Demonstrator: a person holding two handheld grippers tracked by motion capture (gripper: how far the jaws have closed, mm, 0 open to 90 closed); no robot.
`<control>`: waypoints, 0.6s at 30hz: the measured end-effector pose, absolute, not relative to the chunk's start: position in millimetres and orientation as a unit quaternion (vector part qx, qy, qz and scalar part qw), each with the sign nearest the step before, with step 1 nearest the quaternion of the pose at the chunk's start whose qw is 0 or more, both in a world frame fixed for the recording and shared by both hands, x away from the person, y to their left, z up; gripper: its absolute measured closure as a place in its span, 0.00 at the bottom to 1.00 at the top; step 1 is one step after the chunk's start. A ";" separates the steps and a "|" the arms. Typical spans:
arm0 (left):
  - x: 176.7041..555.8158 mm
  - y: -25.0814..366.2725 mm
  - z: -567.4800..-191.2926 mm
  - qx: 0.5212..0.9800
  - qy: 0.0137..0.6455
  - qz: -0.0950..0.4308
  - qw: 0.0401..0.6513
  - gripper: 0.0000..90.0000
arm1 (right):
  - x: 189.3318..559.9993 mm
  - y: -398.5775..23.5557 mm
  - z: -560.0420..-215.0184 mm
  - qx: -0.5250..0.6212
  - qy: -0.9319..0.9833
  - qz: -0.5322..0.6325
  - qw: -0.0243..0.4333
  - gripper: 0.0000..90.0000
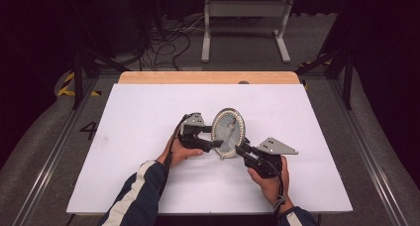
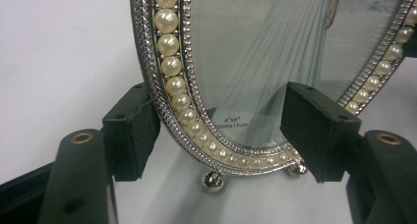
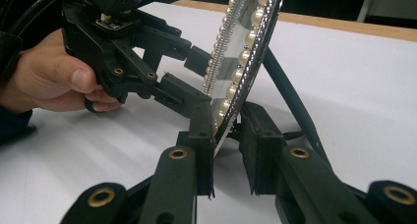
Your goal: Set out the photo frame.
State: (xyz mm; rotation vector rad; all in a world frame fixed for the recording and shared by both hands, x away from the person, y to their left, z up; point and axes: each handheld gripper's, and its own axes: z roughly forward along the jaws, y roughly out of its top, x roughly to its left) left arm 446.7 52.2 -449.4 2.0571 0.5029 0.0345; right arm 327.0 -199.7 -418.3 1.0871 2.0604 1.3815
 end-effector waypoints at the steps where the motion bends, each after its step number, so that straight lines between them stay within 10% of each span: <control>1: 446.7 53.5 -448.9 0.846 0.207 0.011 0.491 0.36 | 327.0 -199.7 -418.3 0.392 0.743 0.498 0.215 0.84; 18: 440.7 70.5 -446.5 0.844 0.203 0.018 0.496 0.37 | 337.1 -201.6 -416.7 0.403 0.738 0.503 0.201 0.85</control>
